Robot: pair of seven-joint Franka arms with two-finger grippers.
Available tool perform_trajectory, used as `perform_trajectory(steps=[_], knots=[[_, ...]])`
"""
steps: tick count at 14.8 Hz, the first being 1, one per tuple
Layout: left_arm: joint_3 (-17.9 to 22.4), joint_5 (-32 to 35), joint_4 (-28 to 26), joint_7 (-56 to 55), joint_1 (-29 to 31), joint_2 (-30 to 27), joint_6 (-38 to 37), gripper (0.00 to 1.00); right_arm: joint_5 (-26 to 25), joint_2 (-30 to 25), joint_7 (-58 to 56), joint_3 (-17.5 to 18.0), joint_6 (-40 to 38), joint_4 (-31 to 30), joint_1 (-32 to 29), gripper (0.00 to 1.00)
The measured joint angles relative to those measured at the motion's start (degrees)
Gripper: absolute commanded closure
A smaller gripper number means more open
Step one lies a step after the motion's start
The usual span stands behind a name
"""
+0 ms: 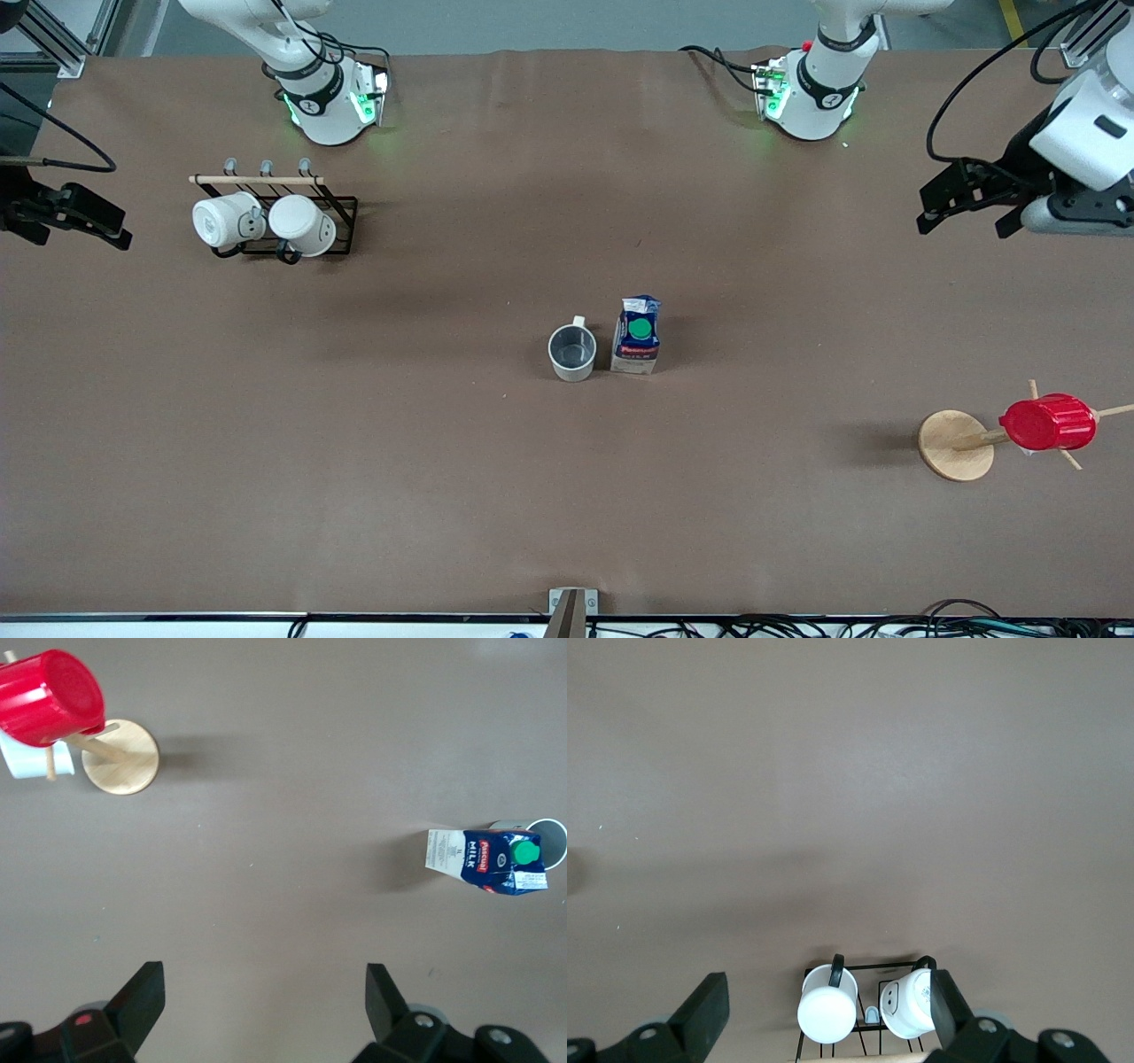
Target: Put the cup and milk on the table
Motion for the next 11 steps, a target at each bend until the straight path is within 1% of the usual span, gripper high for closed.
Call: perform_trajectory(steps=[4,8,11], knots=[[0.0,1.0,-1.5,0.0,-0.3,-0.1,0.1,0.00,0.0,0.0,0.0,0.0,0.0,0.0,0.0,0.00],[0.0,2.0,-0.3,0.0,-0.3,2.5,0.8,0.00,0.0,0.0,0.0,0.0,0.0,0.0,0.0,0.00],[0.0,2.1,-0.1,-0.1,-0.3,2.9,0.7,0.01,0.0,0.0,0.0,0.0,0.0,0.0,0.0,0.00]])
